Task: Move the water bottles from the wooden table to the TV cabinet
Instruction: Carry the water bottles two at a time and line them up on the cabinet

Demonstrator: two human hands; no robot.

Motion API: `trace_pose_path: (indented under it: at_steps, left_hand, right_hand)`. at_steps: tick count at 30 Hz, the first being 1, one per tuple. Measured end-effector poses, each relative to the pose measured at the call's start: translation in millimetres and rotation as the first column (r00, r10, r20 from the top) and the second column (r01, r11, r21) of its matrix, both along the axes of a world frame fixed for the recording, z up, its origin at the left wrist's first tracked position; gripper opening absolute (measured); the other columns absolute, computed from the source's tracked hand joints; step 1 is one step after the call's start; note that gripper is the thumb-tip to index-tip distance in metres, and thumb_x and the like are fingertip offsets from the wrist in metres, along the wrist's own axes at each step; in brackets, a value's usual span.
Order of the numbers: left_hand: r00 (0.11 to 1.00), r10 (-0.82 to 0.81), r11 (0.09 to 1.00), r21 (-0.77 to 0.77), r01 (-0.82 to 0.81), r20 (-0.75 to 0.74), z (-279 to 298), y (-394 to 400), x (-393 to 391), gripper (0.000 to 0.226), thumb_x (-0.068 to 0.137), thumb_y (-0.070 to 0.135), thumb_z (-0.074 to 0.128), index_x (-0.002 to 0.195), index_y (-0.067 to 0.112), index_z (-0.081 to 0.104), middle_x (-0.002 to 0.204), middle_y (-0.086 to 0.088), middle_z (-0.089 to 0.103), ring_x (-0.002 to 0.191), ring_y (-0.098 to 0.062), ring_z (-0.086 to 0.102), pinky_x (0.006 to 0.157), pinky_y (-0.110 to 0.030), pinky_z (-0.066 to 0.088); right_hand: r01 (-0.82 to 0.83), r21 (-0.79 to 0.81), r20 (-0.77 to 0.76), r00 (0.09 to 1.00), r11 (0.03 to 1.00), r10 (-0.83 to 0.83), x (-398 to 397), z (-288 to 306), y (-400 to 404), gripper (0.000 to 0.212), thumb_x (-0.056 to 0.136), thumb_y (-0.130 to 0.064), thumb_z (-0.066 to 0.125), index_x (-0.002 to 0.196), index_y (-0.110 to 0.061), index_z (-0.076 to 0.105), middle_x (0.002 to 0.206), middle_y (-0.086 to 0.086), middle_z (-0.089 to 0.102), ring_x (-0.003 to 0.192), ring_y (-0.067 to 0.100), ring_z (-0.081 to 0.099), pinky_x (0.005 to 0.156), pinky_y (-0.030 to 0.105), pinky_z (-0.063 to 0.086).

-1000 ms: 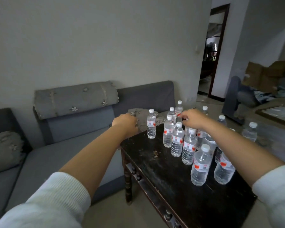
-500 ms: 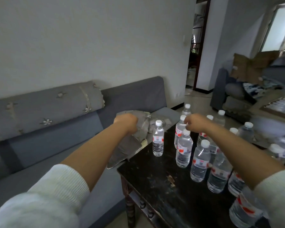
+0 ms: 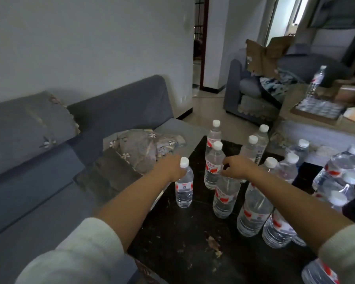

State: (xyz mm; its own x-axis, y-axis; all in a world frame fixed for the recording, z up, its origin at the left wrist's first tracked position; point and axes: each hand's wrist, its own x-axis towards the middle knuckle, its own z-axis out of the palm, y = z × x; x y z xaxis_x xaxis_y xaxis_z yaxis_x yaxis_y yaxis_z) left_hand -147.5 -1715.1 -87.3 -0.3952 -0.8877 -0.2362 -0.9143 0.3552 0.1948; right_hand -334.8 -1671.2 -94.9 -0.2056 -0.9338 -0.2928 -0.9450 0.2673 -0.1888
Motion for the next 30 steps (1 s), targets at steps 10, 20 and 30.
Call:
trace_pose_path:
  at_steps: [10, 20, 30]
  left_hand:
    - [0.967, -0.228, 0.974, 0.033, 0.226, 0.117, -30, -59, -38, 0.041, 0.095, 0.033, 0.051, 0.125, 0.005, 0.05, 0.128, -0.017, 0.054, 0.119, -0.029, 0.052, 0.093, -0.035, 0.043]
    - [0.861, -0.509, 0.861, -0.005, 0.509, -0.004, -50, -88, -31, 0.016, 0.091, 0.028, 0.056, 0.092, 0.013, 0.054, 0.092, -0.001, 0.042, 0.085, -0.013, 0.044, 0.07, -0.024, 0.032]
    - [0.513, -0.859, 0.513, -0.005, 0.859, 0.009, -47, -65, -29, 0.027, 0.092, 0.028, 0.05, 0.111, 0.01, 0.059, 0.118, -0.012, 0.053, 0.108, -0.029, 0.056, 0.087, -0.033, 0.044]
  right_hand:
    - [0.012, 0.101, -0.023, 1.0, 0.995, -0.01, -7, -19, -23, 0.029, 0.088, -0.025, 0.06, 0.111, -0.007, 0.06, 0.106, 0.01, 0.065, 0.092, 0.02, 0.063, 0.074, 0.026, 0.05]
    - [0.29, -0.088, 0.041, 0.957, 0.953, -0.287, 8, -28, -15, 0.026, 0.085, -0.02, 0.063, 0.108, -0.008, 0.06, 0.111, 0.011, 0.061, 0.102, 0.023, 0.059, 0.082, 0.029, 0.047]
    - [0.616, -0.15, 0.069, 0.787, 0.773, -0.613, 78, -30, 49, 0.035, 0.082, -0.022, 0.064, 0.115, -0.01, 0.061, 0.118, 0.013, 0.057, 0.111, 0.028, 0.055, 0.091, 0.032, 0.045]
